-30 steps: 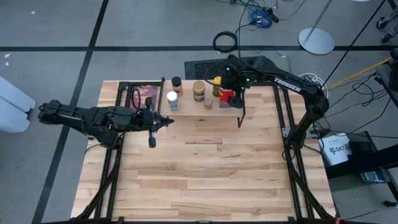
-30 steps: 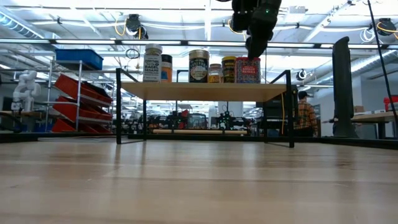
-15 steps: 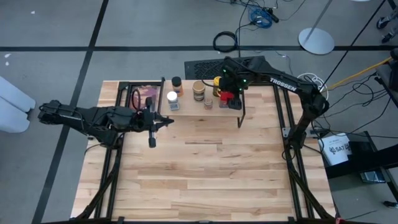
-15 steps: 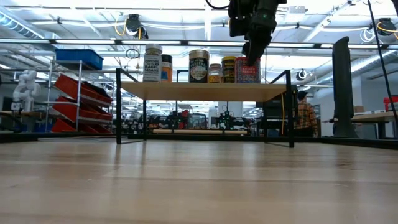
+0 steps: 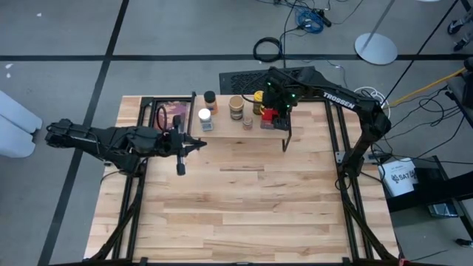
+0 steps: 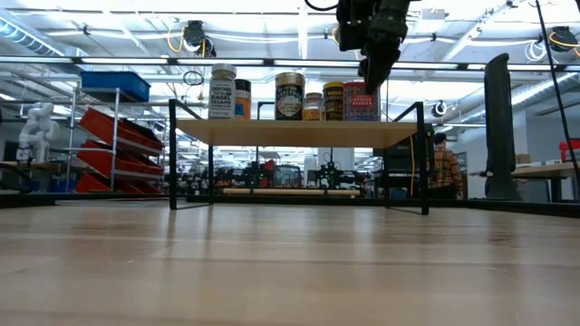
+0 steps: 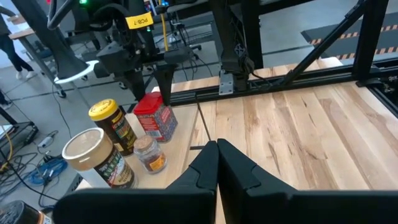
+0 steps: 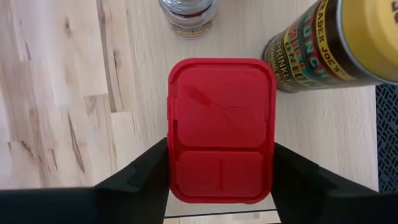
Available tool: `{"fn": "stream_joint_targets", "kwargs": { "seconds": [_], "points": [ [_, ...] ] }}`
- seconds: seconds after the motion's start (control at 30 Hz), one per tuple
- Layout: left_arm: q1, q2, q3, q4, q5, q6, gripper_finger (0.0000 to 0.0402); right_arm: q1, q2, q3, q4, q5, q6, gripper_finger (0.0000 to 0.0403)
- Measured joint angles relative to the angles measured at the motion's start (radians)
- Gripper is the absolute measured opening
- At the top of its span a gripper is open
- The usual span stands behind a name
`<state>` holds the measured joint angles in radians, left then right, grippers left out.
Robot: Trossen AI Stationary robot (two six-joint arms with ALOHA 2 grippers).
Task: Shelf spices
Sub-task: Remove the red seasoning can from the shelf
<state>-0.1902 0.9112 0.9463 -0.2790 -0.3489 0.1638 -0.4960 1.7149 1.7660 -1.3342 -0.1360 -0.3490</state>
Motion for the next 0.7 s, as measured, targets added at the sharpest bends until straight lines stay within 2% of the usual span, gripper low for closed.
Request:
{"fn": "stream_joint_targets", "kwargs": {
  "seconds": [0.13, 0.27, 0.4, 0.6, 0.7],
  "points": [
    [0.0, 0.0, 0.0, 0.0, 0.0, 0.0, 0.0006, 0.018, 0.0, 0.008, -0.023, 0.002, 0.021, 0.0224],
    [0.0, 0.0, 0.0, 0.0, 0.0, 0.0, 0.0006, 0.049, 0.0, 0.042, -0.072, -0.001, 0.039, 0.0216],
    [0.0, 0.0, 0.0, -0.001, 0.0, 0.0, 0.0006, 0.083, 0.0, 0.114, -0.148, -0.001, 0.095, 0.0209],
    [0.0, 0.0, 0.0, -0.001, 0.0, 0.0, 0.0006, 0.147, 0.0, 0.258, -0.236, -0.001, 0.173, 0.0219],
    [0.0, 0.0, 0.0, -0.001, 0.0, -0.001, 0.0006, 0.184, -0.015, 0.301, -0.232, -0.019, 0.228, 0.0216]
  ]
}}
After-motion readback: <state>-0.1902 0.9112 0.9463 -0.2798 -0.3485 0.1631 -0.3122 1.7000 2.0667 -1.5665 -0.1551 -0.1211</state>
